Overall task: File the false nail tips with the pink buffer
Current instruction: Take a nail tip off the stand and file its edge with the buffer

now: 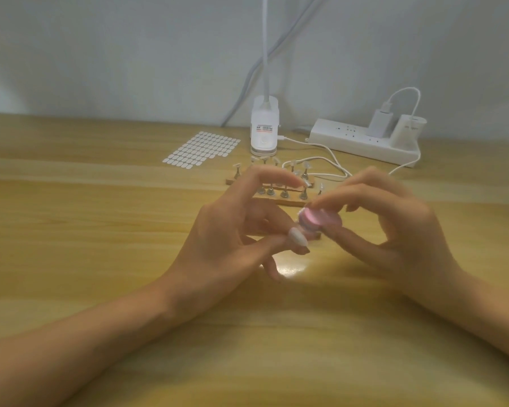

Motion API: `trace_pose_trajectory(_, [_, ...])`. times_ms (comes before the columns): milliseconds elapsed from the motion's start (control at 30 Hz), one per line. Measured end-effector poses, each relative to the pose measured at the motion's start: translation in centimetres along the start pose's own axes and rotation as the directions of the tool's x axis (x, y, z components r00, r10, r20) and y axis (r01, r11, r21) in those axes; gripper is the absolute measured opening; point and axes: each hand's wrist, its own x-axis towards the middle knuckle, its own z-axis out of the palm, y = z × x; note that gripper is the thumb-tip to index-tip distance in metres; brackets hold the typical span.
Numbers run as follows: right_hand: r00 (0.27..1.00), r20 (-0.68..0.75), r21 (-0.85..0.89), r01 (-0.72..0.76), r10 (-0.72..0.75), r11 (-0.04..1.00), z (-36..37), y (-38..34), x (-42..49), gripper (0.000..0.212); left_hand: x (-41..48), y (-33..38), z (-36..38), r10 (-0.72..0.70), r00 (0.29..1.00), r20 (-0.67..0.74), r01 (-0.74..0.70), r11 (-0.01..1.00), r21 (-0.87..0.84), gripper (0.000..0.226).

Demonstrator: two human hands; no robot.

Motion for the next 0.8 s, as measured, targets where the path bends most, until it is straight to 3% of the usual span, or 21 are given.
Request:
trace_pose_trajectory(67, [0.999, -0.028, 0.037, -0.031, 0.032, 0.999, -0.2, -0.1, 0.1, 0.018, 0.0, 0.0, 0.1, 0.011, 1.000, -0.003, -0.011, 1.000, -0.010, 0.049])
trace_pose_trajectory(167, [0.999, 0.032, 0.097, 0.039, -0.042, 0.995, 0.3, -0.6, 0.0, 0.017, 0.0, -0.1, 0.1, 0.024, 1.000, 0.011, -0.024, 0.999, 0.021, 0.049])
trace_pose_trajectory(300, [1.000, 0.001, 0.002, -0.010, 0.010, 1.000, -0.2, -0.2, 0.1, 0.016, -0.1, -0.1, 0.2, 0.045, 0.999, 0.009, -0.045, 0.997, 0.068, 0.052])
trace_pose_trajectory(433, [0.995, 0.046, 0.016, 0.084, -0.085, 0.996, 0.1, -0.9, 0.0, 0.017, -0.2, -0.2, 0.1, 0.037, 0.999, 0.011, -0.039, 0.989, 0.140, 0.057])
trace_pose_trajectory(567, [0.998, -0.023, -0.044, 0.064, -0.065, 0.997, -0.3, -0.9, 0.0, 0.019, -0.2, -0.2, 0.2, 0.017, 1.000, -0.004, -0.016, 0.980, 0.198, 0.066])
trace_pose_trajectory(667, [0.994, 0.016, -0.066, 0.110, -0.109, 0.992, 0.1, -1.0, -0.1, 0.020, -0.4, -0.1, 0.4, 0.025, 1.000, 0.012, -0.027, 0.971, 0.238, 0.063])
trace_pose_trajectory(800, [0.998, -0.046, -0.085, 0.033, -0.037, 0.996, -0.2, -0.6, -0.2, 0.021, -0.5, 0.1, 0.5, 0.021, 1.000, -0.011, -0.018, 0.964, 0.264, 0.064])
